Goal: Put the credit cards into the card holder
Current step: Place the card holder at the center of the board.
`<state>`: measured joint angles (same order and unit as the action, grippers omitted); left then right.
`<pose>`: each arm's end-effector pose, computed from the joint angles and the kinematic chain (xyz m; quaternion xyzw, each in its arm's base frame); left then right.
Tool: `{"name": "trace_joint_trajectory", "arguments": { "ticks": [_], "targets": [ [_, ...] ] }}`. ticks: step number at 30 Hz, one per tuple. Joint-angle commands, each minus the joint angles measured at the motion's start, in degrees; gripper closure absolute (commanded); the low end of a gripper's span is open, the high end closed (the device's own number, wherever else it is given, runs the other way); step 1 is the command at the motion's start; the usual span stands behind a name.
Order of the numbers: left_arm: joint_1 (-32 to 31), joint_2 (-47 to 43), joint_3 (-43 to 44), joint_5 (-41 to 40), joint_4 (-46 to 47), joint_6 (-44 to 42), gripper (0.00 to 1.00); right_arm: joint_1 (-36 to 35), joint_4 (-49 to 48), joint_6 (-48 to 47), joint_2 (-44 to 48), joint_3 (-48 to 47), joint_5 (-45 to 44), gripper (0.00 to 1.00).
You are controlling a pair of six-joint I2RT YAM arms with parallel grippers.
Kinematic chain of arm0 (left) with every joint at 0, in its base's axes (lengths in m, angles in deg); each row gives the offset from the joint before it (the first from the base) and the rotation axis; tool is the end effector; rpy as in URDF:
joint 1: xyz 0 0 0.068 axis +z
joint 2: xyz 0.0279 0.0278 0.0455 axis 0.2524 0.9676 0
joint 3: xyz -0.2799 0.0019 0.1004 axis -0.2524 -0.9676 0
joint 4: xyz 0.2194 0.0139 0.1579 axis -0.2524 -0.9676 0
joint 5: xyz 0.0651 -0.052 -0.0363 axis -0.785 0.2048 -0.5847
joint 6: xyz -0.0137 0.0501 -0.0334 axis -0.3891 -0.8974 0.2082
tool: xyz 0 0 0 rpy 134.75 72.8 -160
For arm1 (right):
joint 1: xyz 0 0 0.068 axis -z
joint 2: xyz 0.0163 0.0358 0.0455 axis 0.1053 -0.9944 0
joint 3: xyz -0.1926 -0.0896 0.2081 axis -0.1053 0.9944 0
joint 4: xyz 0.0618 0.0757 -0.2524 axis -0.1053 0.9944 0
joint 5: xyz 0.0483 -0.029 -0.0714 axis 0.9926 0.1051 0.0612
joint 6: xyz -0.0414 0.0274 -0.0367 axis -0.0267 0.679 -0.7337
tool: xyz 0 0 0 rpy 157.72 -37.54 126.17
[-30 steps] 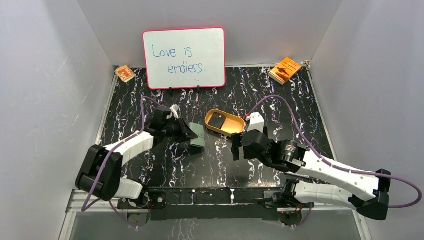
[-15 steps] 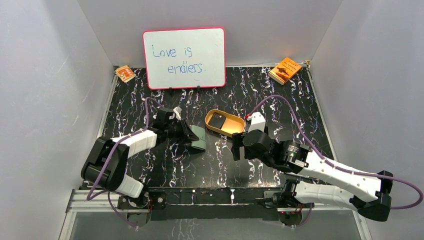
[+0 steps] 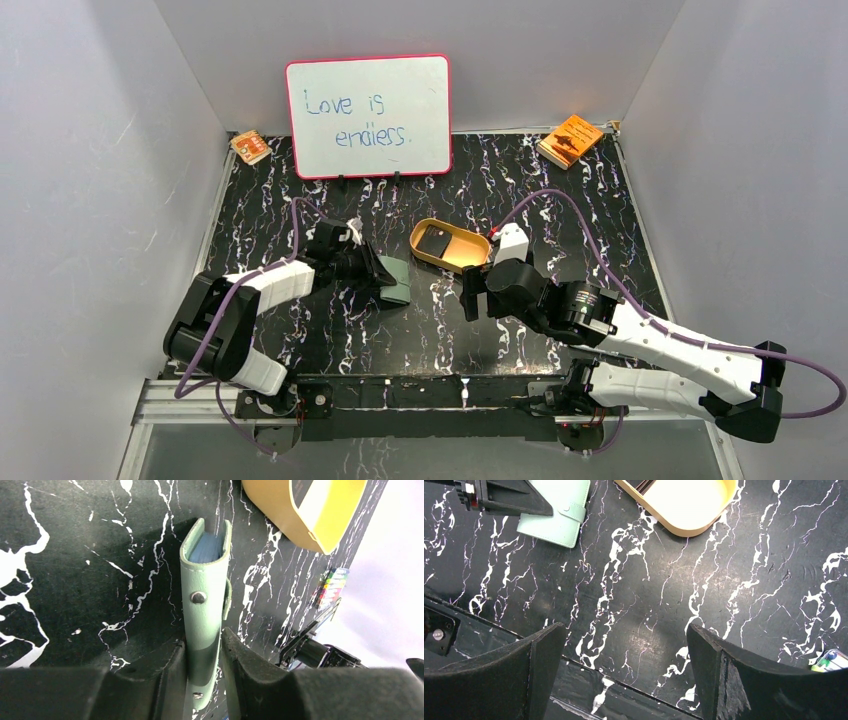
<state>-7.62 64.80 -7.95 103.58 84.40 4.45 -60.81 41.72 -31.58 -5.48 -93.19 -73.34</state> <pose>0.2625 -0.1312 0.1714 -0.0809 0.8893 -0.4038 0.1989 0.0933 0.1576 0.3251 -0.1162 0.8751 0.1710 0.4375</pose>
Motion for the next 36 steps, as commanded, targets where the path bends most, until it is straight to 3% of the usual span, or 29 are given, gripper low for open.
{"name": "trace_joint_trajectory", "arguments": {
  "ticks": [1, 17, 36],
  "targets": [
    [0.4, -0.7, -0.3, -0.4, -1.9, -1.3, 0.70, 0.0, -2.9, -1.3, -0.1, -1.9, 0.0, 0.02],
    [0.4, -2.1, 0.3, -5.1, -7.2, -4.3, 0.59, 0.0, -3.5, -1.4, -1.0, -1.8, 0.5, 0.02],
    [0.3, -2.1, 1.3, -8.6, -11.2, -6.4, 0.56, 0.0, -3.3, -2.1, -1.3, -1.6, 0.4, 0.02]
  ]
}}
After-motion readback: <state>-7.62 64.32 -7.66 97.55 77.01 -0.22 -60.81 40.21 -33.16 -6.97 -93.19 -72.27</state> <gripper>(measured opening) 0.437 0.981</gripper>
